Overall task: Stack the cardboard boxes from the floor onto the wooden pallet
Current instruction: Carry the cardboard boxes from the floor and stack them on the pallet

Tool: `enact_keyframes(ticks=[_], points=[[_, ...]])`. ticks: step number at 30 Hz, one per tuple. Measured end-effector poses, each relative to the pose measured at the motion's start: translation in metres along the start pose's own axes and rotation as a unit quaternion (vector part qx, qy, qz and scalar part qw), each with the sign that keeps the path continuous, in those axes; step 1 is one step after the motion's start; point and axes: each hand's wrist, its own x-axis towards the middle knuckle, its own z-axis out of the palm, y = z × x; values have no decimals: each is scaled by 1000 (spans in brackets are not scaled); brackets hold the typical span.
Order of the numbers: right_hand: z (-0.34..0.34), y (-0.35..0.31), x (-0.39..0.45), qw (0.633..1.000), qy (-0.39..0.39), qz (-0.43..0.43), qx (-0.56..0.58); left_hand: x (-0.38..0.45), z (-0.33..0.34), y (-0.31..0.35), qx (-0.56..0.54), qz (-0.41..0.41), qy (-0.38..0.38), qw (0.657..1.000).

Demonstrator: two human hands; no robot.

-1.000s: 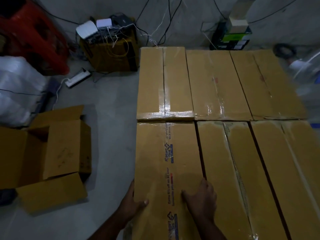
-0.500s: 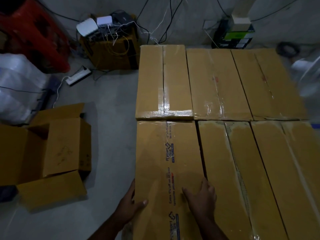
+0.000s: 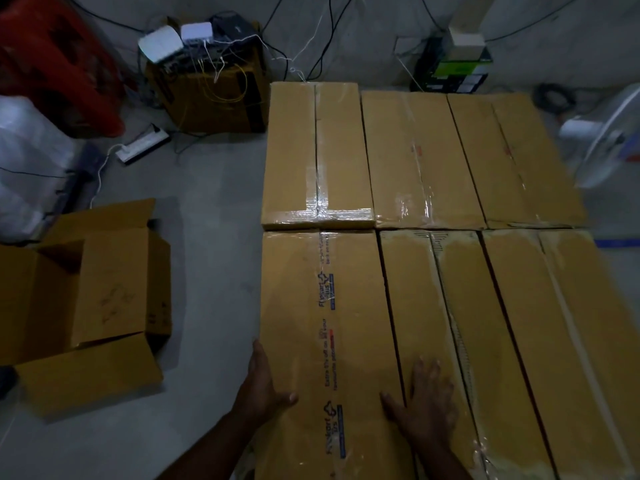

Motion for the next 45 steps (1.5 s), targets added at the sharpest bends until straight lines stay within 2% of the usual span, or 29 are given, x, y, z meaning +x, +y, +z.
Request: enact_keyframes(ticks=[4,8,15,20,23,32,35,38,41,45], points=[[8,6,11,999,-27,-26,-3,1,7,2,13,20,18,1000],[9,13,10,997,-47,-54,-6,-6,3,5,46,31,0,998],[-15,44,34,975,-125,-184,-7,-14,4,37,141,-11,-10,990],[-37,95,44,944,-48,-304,-117,-31,19,40,163,-22,2,986],[-45,101,50,937,-16,-300,-175,-33,33,38,172,-24,32,984],[-44,98,73,939,-84,-288,-166,-37,43,40,180,-20,49,982],[-43,103,64,941,-48,-309,-127,-43,55,46,225,-23,41,973],[-44,132,50,949,6,-314,-24,-53,93,58,233,41,25,971],[-42,176,33,962,57,-251,85,-68,141,84,221,111,0,969],[-59,211,8,966,42,-184,177,-99,194,143,181,187,-55,964]])
